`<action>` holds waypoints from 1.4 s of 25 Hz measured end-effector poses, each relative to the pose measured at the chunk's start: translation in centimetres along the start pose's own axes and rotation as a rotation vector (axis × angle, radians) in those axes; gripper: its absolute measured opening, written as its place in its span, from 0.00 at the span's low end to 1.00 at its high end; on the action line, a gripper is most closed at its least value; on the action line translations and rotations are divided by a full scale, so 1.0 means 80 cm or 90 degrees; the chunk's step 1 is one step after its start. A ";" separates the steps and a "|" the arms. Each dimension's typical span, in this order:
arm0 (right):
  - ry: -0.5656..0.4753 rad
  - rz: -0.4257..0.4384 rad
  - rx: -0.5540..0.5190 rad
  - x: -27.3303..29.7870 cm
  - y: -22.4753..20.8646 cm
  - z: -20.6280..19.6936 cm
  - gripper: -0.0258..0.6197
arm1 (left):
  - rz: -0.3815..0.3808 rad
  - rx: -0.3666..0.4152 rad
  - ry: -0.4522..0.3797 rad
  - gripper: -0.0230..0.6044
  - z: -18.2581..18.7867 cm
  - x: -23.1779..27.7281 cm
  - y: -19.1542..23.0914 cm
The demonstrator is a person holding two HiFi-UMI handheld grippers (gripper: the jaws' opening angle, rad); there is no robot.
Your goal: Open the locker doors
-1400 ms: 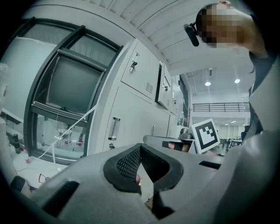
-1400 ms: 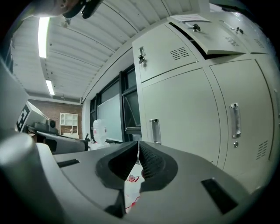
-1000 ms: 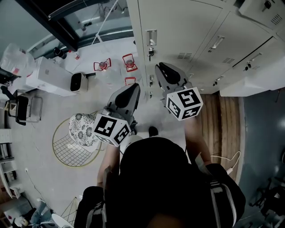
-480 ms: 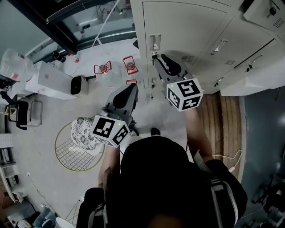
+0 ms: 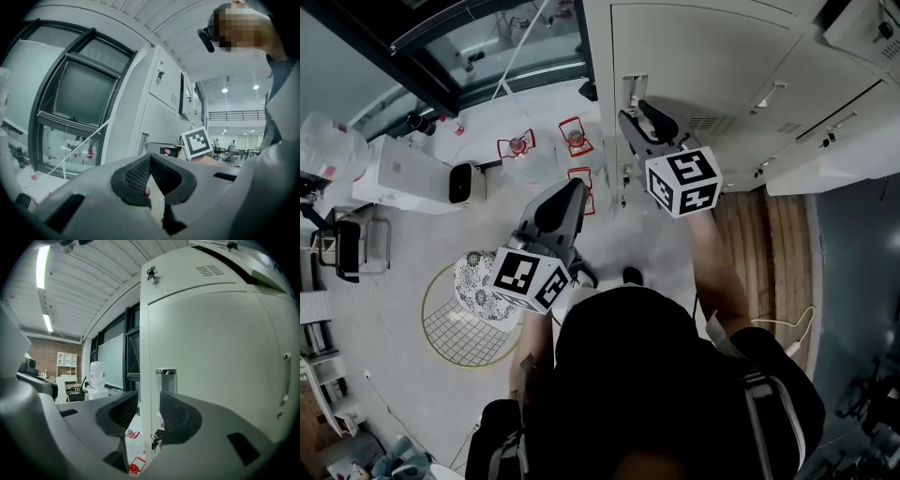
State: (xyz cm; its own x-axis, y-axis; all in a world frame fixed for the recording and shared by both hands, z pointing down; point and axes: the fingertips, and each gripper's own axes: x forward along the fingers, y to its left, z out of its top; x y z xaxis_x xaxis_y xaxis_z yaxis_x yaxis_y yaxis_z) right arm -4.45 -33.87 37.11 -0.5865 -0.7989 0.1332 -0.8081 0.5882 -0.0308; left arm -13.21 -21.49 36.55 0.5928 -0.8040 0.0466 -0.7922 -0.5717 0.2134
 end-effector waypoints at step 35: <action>0.051 -0.047 -0.005 0.005 0.010 -0.017 0.29 | -0.036 -0.019 0.012 0.07 -0.007 -0.003 0.033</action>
State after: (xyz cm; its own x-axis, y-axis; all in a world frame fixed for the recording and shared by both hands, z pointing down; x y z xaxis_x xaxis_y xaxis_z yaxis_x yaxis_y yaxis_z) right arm -5.24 -33.57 38.49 -0.5197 -0.8273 0.2132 -0.8479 0.5300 -0.0098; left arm -15.35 -22.74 37.69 0.6396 -0.7669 0.0516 -0.7527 -0.6113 0.2445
